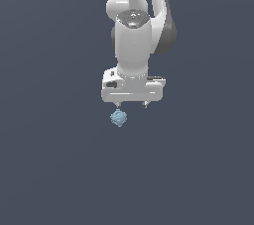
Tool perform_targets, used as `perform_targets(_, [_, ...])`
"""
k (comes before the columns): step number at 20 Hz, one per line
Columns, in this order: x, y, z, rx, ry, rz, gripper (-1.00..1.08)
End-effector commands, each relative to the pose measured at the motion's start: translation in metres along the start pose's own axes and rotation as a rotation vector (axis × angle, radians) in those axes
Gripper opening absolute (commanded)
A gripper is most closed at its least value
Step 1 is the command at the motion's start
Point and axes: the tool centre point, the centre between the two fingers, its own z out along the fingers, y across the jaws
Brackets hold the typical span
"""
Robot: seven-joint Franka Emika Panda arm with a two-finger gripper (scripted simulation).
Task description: Pick up the object and move it to a goal position.
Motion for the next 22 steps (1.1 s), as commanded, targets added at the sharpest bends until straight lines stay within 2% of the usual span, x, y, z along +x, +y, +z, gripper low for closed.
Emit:
perform_targets(1, [0.001, 0.000, -0.001, -0.001, 0.002, -0.002, 1.00])
perform_targets(11, [-0.007, 0.008, 0.019, 0.000, -0.015, 0.096, 1.00])
perform_targets(22, [-0.035, 0.035, 0.076, -0.014, -0.058, 0.395, 1.00])
